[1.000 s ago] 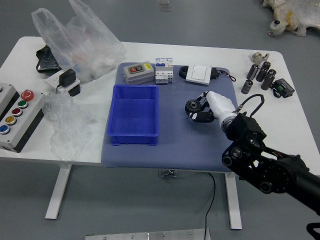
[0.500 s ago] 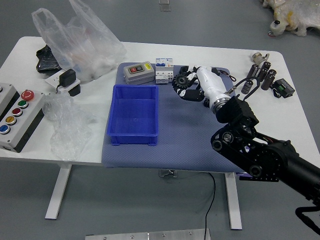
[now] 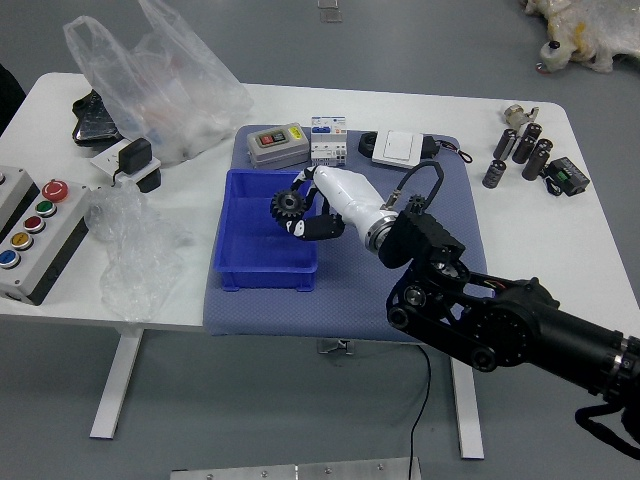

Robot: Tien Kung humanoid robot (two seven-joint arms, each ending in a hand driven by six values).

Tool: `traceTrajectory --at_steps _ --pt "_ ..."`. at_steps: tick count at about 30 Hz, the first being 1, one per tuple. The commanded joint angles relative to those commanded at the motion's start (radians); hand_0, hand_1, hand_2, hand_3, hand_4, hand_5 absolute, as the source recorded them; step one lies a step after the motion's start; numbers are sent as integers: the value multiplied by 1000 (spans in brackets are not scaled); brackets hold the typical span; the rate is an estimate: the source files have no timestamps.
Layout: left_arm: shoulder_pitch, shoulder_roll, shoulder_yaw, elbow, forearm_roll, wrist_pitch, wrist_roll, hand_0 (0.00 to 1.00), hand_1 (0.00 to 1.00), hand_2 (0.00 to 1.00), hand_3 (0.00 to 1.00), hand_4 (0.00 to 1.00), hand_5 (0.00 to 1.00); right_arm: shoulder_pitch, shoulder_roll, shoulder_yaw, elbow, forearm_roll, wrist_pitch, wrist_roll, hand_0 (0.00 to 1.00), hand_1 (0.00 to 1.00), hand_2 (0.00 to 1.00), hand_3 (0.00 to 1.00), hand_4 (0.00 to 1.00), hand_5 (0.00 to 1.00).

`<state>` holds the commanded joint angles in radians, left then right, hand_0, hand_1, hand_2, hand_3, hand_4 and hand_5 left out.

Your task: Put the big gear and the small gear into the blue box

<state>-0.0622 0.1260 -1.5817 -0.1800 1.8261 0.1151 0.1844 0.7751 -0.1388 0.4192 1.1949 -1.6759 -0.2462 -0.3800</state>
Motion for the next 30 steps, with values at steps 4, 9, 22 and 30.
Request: traceTrajectory --at_steps 4,9,22,30 --pt "-1 0 -1 0 2 -1 2 724 688 660 691 677 358 5 5 -22 -3 -3 17 12 280 626 944 986 717 254" --pt "-2 1 -2 0 5 0 0 723 688 658 691 678 358 6 4 -22 -3 1 -6 38 267 563 998 998 777 266" --pt "-4 4 -8 0 11 1 -2 722 688 657 680 682 357 -62 -37 148 -21 -32 -166 53 223 442 868 919 742 238" --pt "4 2 -17 0 15 1 2 720 688 654 680 682 355 -121 -93 322 -180 -104 -170 -9 219 419 785 873 717 229"
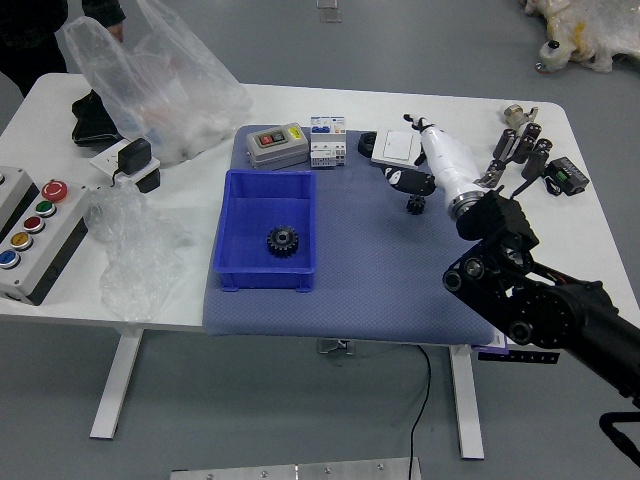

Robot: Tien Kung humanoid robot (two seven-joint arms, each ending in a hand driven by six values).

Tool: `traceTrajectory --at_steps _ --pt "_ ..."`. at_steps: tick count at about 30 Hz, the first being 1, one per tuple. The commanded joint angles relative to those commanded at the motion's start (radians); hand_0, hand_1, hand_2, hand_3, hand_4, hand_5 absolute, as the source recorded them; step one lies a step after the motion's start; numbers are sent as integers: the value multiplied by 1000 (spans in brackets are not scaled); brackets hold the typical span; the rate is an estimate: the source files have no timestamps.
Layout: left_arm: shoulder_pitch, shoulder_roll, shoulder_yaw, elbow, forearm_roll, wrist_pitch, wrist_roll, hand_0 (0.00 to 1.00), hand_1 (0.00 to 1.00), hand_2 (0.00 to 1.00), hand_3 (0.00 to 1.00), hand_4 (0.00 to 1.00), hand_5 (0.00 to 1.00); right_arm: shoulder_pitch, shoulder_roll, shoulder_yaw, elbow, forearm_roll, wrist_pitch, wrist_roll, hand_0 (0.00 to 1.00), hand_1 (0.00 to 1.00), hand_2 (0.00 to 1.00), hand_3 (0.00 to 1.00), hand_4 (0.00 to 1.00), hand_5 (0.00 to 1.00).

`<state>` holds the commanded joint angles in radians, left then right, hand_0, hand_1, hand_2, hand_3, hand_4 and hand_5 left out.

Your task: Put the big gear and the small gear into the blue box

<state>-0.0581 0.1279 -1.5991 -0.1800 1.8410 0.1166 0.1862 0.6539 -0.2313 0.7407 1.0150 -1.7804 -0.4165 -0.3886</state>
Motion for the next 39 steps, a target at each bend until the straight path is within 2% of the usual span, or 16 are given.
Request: traceTrajectory --at_steps 1,2,7,8,19,20,25,26,31,32,37,38,39 --pt "0 0 -1 0 0 0 0 720 688 654 680 682 355 -6 0 7 -14 -3 2 -3 219 419 785 873 717 229" --pt "0 0 -1 0 0 0 -1 719 687 654 679 682 355 -11 1 11 -26 -7 5 -5 219 403 778 868 829 316" --pt "-3 0 2 0 0 0 -5 719 687 654 679 682 355 -16 14 1 -81 -17 19 2 219 403 778 868 829 316" --pt "-4 -1 2 0 0 0 -5 718 685 652 676 680 358 -14 18 -2 -89 -14 19 6 219 393 767 871 993 504" --pt "-6 -1 4 0 3 -1 -4 719 686 652 674 683 355 29 74 -72 -216 29 7 32 214 386 740 861 998 542" --pt "-6 -1 4 0 4 -1 -3 718 685 651 672 682 357 33 79 -80 -227 35 6 32 209 381 710 846 998 533" --pt "-6 -3 3 0 7 -2 -1 718 685 651 672 682 357 44 102 -110 -274 56 -3 36 209 381 710 846 998 533" --pt "-6 -4 3 0 7 -2 -1 717 685 650 670 681 355 46 106 -114 -282 59 -5 37 205 370 651 775 912 368" --pt "-8 -6 7 0 5 -3 -1 717 685 650 670 681 355 54 130 -130 -319 68 -21 41 205 370 651 775 912 368" --pt "-9 -7 9 0 4 -3 -2 716 685 649 670 669 353 56 135 -133 -327 69 -24 43 194 339 549 645 800 258" --pt "-14 -9 17 0 -2 -5 -4 716 685 649 670 669 353 58 149 -148 -356 77 -45 52 194 339 549 645 800 258" --pt "-15 -9 19 0 -3 -5 -4 716 685 648 670 668 354 58 152 -149 -361 75 -50 53 178 327 473 576 692 178" --pt "-15 -10 20 0 -4 -5 -5 716 685 648 670 668 354 57 154 -148 -366 73 -54 54 178 327 473 576 692 178"
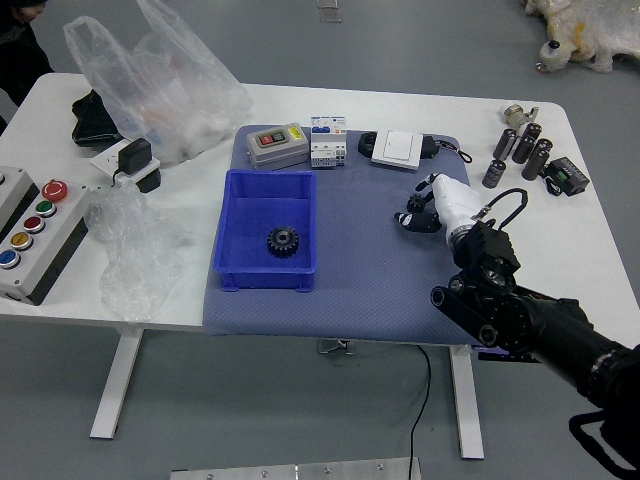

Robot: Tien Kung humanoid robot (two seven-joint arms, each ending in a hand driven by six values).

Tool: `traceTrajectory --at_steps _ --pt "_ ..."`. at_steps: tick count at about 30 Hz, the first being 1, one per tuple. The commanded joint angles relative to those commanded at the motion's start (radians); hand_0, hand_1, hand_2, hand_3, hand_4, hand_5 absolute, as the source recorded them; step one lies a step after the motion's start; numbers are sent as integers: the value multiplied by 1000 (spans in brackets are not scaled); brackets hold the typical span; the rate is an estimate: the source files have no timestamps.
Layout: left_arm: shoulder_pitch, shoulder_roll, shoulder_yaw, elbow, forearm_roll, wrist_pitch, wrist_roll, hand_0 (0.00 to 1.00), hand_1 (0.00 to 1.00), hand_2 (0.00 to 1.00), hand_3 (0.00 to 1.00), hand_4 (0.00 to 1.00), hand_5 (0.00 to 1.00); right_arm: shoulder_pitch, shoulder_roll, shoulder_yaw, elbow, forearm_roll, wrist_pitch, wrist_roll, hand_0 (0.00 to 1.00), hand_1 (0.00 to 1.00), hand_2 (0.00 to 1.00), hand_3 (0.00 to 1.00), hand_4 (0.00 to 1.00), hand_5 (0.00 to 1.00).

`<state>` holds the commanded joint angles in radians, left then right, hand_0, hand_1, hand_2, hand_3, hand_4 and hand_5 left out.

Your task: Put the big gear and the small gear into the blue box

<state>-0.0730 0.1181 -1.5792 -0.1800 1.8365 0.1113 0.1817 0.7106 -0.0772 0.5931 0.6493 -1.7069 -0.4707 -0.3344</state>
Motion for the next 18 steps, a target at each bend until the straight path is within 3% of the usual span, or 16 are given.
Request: traceTrajectory --at_steps 4,5,18 --pt "0 -1 3 0 -3 0 -1 716 685 648 670 668 354 -3 5 4 -13 -7 -16 5 178 327 473 576 692 178" --pt "0 -1 3 0 -4 0 -2 715 685 649 670 667 353 -3 5 7 -15 -9 -21 8 166 317 426 540 631 131" --pt "0 -5 7 0 -7 0 -5 715 685 648 671 666 355 -6 6 32 -25 -22 -50 30 165 310 418 537 606 118"
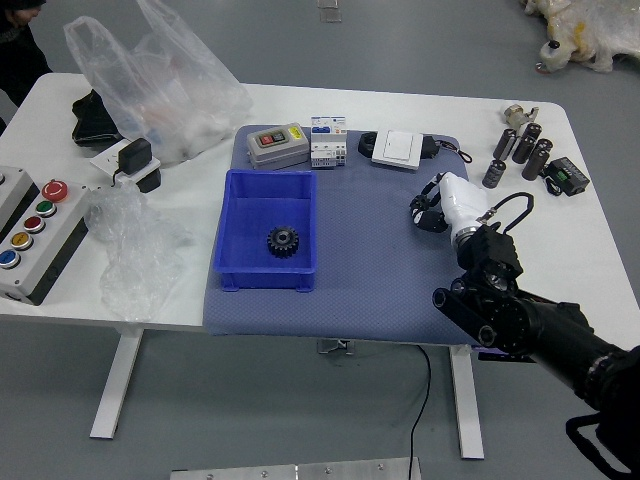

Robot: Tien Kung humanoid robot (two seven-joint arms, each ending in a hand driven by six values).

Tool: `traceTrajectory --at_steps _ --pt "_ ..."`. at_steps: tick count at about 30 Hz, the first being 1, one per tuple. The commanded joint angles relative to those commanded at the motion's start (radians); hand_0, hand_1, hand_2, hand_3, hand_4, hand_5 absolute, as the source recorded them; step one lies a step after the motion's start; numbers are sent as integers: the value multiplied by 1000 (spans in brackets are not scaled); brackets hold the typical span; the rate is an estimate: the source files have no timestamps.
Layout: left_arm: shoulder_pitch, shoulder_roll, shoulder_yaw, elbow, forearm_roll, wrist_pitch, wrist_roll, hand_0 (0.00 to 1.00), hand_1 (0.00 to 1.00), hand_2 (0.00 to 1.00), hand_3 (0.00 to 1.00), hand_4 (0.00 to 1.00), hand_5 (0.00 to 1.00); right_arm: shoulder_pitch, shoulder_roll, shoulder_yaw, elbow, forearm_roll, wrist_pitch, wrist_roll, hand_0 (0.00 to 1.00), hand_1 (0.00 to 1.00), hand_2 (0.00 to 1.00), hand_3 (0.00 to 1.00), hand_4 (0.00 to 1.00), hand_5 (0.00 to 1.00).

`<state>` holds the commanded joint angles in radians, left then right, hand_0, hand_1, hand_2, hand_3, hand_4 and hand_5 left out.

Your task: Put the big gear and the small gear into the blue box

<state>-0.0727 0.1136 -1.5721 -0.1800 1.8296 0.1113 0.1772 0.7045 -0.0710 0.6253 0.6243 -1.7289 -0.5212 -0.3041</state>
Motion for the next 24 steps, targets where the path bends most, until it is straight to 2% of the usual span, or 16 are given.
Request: traceTrajectory --at_steps 5,9,15,24 --pt "0 -1 1 0 -1 0 -1 715 685 650 672 670 358 2 -8 17 17 -6 -10 10 162 310 415 527 603 137" --pt "2 -2 0 0 -1 1 -2 715 685 650 672 670 358 -3 -24 29 63 -7 -13 11 162 310 415 527 603 137" --pt "7 -1 -10 0 6 2 4 715 685 651 675 677 364 -3 -53 -10 194 41 -12 14 158 310 414 525 607 142" --pt "8 3 -7 0 10 1 5 715 685 652 676 682 365 38 -68 -147 441 150 13 58 157 312 422 537 609 149"
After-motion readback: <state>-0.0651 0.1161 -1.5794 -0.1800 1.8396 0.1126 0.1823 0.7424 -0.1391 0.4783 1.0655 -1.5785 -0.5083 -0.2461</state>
